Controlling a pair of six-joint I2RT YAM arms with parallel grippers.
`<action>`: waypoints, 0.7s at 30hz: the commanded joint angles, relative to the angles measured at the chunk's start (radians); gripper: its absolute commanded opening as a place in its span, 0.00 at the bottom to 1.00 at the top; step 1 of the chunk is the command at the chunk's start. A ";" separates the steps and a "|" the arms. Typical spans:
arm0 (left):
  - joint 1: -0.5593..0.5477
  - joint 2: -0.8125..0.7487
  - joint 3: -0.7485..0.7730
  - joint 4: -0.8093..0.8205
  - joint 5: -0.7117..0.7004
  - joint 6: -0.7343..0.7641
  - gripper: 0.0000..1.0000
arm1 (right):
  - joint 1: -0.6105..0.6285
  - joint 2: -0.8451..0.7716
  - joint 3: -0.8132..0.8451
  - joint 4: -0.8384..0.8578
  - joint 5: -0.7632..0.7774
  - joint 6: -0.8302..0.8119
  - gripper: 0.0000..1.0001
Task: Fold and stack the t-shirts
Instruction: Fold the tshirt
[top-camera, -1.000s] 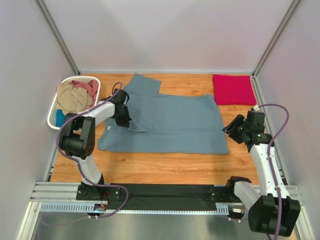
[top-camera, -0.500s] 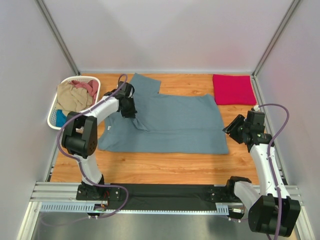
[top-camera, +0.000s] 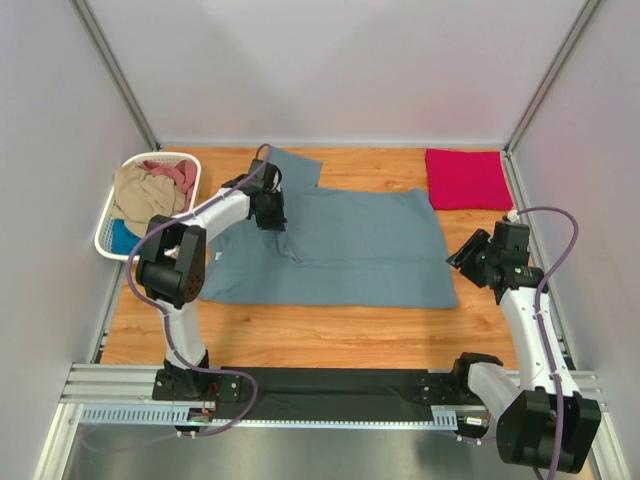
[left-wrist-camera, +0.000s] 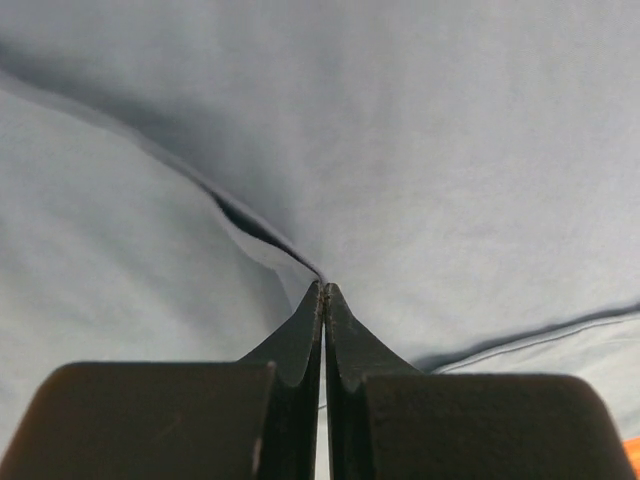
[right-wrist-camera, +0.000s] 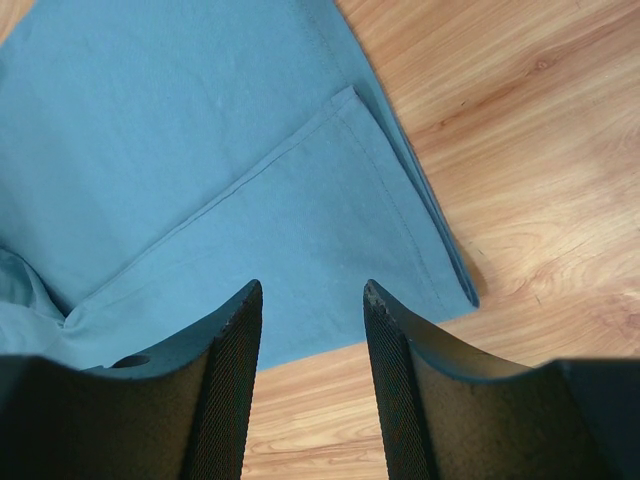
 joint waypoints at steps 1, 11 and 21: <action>-0.023 0.016 0.046 0.037 0.018 0.057 0.00 | 0.004 0.004 0.038 0.032 0.018 -0.023 0.47; -0.034 0.066 0.127 0.001 -0.012 0.079 0.00 | 0.004 0.003 0.041 0.030 0.018 -0.021 0.47; -0.042 0.154 0.282 -0.101 -0.059 0.059 0.12 | 0.004 -0.027 0.038 0.012 0.011 -0.015 0.47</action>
